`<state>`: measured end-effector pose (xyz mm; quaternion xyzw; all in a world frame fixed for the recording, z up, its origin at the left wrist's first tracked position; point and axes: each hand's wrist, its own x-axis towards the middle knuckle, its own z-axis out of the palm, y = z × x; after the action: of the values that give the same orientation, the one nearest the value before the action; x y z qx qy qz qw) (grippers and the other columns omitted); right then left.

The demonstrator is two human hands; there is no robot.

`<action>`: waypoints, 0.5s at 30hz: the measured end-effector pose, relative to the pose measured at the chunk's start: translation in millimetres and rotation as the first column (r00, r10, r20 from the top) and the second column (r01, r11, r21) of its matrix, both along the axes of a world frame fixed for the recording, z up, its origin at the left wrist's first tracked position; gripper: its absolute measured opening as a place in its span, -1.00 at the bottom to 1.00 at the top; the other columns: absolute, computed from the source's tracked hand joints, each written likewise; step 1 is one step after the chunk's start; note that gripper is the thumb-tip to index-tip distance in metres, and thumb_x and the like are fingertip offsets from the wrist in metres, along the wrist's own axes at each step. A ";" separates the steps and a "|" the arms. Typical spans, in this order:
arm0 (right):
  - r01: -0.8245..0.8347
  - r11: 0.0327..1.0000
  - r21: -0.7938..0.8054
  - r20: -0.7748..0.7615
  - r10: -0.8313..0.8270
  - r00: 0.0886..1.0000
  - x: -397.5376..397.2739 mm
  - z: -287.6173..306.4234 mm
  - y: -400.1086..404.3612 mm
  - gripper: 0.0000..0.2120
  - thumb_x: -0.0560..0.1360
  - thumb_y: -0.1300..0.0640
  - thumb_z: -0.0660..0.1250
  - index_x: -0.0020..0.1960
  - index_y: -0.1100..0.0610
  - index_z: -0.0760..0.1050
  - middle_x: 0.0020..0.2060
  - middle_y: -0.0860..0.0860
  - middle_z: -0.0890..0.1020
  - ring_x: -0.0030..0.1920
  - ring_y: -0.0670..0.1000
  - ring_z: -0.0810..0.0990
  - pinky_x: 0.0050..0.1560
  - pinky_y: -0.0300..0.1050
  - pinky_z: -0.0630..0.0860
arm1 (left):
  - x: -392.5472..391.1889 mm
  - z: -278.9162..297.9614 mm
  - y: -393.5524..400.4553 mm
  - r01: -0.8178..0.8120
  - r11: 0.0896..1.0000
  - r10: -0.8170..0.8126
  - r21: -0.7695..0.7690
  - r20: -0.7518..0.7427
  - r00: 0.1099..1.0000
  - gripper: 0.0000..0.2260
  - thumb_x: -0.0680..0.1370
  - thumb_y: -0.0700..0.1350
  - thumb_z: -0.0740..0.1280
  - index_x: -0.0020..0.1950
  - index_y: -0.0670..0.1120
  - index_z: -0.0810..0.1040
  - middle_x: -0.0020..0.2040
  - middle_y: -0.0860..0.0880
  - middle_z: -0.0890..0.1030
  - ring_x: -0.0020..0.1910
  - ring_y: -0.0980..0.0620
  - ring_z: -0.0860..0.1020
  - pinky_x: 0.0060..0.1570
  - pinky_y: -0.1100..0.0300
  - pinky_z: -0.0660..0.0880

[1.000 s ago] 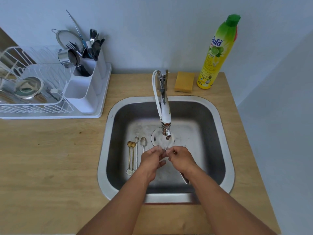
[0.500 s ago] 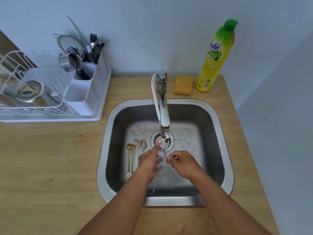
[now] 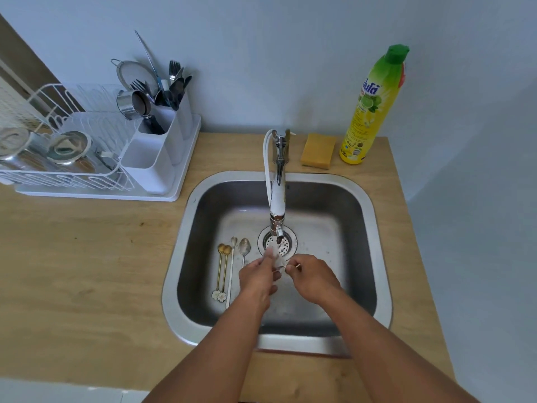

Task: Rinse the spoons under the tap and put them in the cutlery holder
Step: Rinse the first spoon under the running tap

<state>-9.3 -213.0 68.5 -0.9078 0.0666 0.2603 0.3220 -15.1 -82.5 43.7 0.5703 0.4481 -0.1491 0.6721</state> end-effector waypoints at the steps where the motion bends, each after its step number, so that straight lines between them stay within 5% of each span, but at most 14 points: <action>1: -0.003 1.000 -0.002 0.010 0.003 1.000 0.2 -0.3 -1.0 -0.81 0.65 -0.03 0.25 -0.12 -0.07 0.53 -0.10 -0.06 0.67 -0.07 0.06 0.62 -0.01 0.00 0.58 | 1.9 1.7 -0.9 -0.008 1.000 0.008 -0.002 -0.007 1.000 -0.70 0.58 0.17 0.43 -0.02 -0.07 0.72 -0.22 -0.01 0.74 -0.30 0.04 0.66 -0.34 0.14 0.53; 9: 0.018 0.993 0.113 -0.011 -0.017 1.000 -18.0 2.3 -2.8 -0.80 0.68 0.02 0.21 -0.08 -0.03 0.54 -0.14 -0.09 0.66 -0.18 -0.04 0.60 -0.24 -0.17 0.45 | -18.8 -3.7 8.3 -0.001 0.910 -0.013 -0.416 -0.031 0.999 -0.63 0.66 0.17 0.29 0.15 -0.09 0.70 0.03 -0.04 0.77 0.01 0.02 0.69 -0.10 0.09 0.56; 12: 0.058 0.984 0.166 -0.048 -0.051 0.998 -20.9 4.4 -2.5 -0.79 0.66 0.02 0.24 -0.11 -0.05 0.58 -0.12 -0.17 0.67 -0.21 -0.23 0.58 -0.24 -0.31 0.43 | -29.2 -8.7 9.2 0.021 0.916 -0.037 -0.400 -0.033 0.999 -0.65 0.61 0.20 0.35 0.08 -0.04 0.74 -0.02 0.00 0.78 -0.02 0.04 0.64 -0.15 0.10 0.55; 15: 0.137 0.965 0.223 -0.107 -0.116 0.987 -20.3 5.4 -2.8 -0.80 0.63 0.02 0.28 -0.09 -0.03 0.63 -0.19 -0.14 0.68 -0.22 -0.12 0.61 -0.17 -0.19 0.57 | -30.3 -9.5 10.9 0.027 0.936 -0.039 -0.350 -0.027 0.999 -0.73 0.53 0.15 0.48 0.04 -0.03 0.74 -0.10 0.04 0.78 -0.09 0.06 0.62 -0.19 0.12 0.56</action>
<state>-29.6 -215.8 73.9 -0.8452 0.1090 0.2873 0.4372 -45.3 -71.6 34.2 0.4466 0.4160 -0.2473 0.7525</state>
